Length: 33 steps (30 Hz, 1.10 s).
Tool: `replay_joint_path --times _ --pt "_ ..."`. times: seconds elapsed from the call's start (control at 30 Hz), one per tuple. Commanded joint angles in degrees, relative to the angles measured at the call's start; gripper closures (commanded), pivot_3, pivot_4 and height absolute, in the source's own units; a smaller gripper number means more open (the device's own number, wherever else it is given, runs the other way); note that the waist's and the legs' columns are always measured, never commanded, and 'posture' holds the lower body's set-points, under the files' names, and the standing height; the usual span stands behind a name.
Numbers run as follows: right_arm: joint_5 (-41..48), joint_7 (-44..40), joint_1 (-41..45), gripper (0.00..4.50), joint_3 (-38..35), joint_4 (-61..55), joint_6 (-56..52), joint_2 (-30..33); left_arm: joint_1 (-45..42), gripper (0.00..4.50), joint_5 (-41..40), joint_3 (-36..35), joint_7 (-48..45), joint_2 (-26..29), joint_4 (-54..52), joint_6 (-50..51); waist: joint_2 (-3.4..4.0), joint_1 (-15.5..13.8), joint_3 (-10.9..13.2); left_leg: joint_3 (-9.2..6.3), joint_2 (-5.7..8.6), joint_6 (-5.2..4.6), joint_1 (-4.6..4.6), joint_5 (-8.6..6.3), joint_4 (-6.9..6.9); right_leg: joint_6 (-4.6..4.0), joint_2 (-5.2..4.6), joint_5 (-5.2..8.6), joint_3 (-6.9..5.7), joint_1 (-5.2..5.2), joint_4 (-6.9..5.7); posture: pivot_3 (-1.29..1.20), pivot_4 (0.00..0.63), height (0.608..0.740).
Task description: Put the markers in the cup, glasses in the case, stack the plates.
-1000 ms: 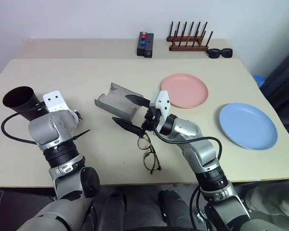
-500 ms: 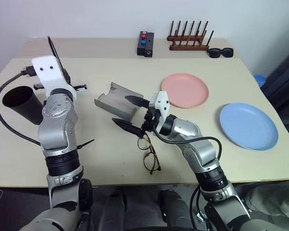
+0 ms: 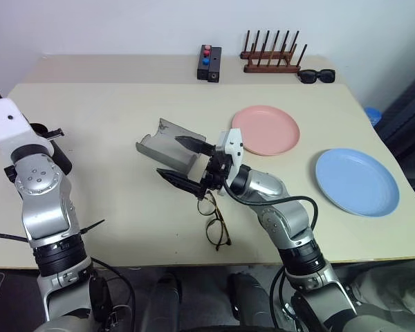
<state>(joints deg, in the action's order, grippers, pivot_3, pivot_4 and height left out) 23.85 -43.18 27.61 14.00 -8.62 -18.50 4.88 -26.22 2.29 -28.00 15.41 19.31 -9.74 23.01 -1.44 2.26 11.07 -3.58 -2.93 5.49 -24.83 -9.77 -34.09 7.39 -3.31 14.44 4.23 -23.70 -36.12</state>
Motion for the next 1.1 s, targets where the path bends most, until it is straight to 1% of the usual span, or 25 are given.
replay_joint_path --times 0.03,0.33,0.4,0.43,0.53,0.57,0.97,1.03,1.1 --pt "1.7 -0.3 1.3 0.0 -0.8 -2.7 -0.2 -0.2 0.8 4.49 0.5 -0.7 0.7 0.7 -0.8 -2.6 0.0 0.1 0.0 0.0 0.0 0.0 0.0 0.0 0.0 0.0 0.0 0.0 0.01 0.0 0.0 0.0 0.15 0.74" --pt "1.7 -0.4 1.3 0.0 -0.8 -2.8 -0.6 0.0 3.5 4.49 0.2 -0.6 2.0 -0.4 1.0 -4.4 0.0 0.1 0.0 0.0 0.0 0.0 0.0 0.0 0.01 0.0 0.0 0.0 0.0 -0.01 -0.01 0.0 0.15 0.74" --pt "1.7 -0.4 1.3 0.0 -0.8 -2.8 -0.6 0.1 3.7 3.64 0.3 -0.6 2.5 -0.5 1.1 -4.5 -0.01 0.1 0.0 0.0 0.0 0.0 0.0 0.0 0.01 0.0 0.0 0.0 0.0 -0.01 -0.01 0.0 0.15 0.74" --pt "1.7 -0.4 1.3 0.0 -0.8 -2.9 -0.7 0.1 3.9 3.35 0.6 -0.6 2.8 -0.5 1.1 -4.4 -0.01 0.1 0.0 0.0 0.0 0.0 0.0 0.0 0.01 0.0 0.0 0.0 0.0 -0.01 -0.01 0.0 0.15 0.74" --pt "1.8 -0.3 1.2 0.0 -0.8 -3.0 -0.8 0.3 4.0 1.79 0.8 -0.3 3.4 -0.6 1.3 -4.3 -0.01 0.1 0.0 0.0 0.0 0.0 0.0 0.0 0.01 0.0 0.0 0.0 0.0 -0.01 -0.01 0.0 0.15 0.74" --pt "1.8 -0.3 1.2 0.0 -0.8 -3.0 -0.8 0.3 4.0 1.33 0.7 -0.3 3.5 -0.6 1.3 -4.4 -0.01 0.1 0.0 0.0 0.0 0.0 0.0 0.0 0.01 0.0 0.0 0.0 0.0 -0.01 -0.01 0.0 0.15 0.74" --pt "2.1 -0.3 1.1 0.0 -0.7 -3.0 -0.9 0.7 3.3 1.33 0.0 0.5 3.4 -1.0 0.8 -5.6 -0.01 0.1 0.0 0.0 0.0 0.0 0.0 0.0 0.01 0.0 0.0 0.0 0.0 -0.01 -0.01 0.0 0.15 0.74" --pt "2.1 -0.3 1.0 0.0 -0.8 -3.1 -1.0 0.8 2.1 1.33 -0.8 2.0 1.1 -0.3 0.1 -6.7 -0.01 0.0 0.0 0.0 0.0 0.0 0.0 0.0 0.01 0.0 0.0 0.0 0.0 -0.01 -0.01 0.0 0.15 0.74" --pt "2.1 -0.2 0.9 0.0 -0.8 -3.2 -1.0 1.0 0.5 1.33 -3.4 5.1 -4.7 0.3 -0.9 -7.2 -0.02 -0.1 0.0 0.0 0.0 0.0 0.0 0.0 0.01 -0.01 0.0 0.0 0.0 0.0 0.0 0.0 0.15 0.74"
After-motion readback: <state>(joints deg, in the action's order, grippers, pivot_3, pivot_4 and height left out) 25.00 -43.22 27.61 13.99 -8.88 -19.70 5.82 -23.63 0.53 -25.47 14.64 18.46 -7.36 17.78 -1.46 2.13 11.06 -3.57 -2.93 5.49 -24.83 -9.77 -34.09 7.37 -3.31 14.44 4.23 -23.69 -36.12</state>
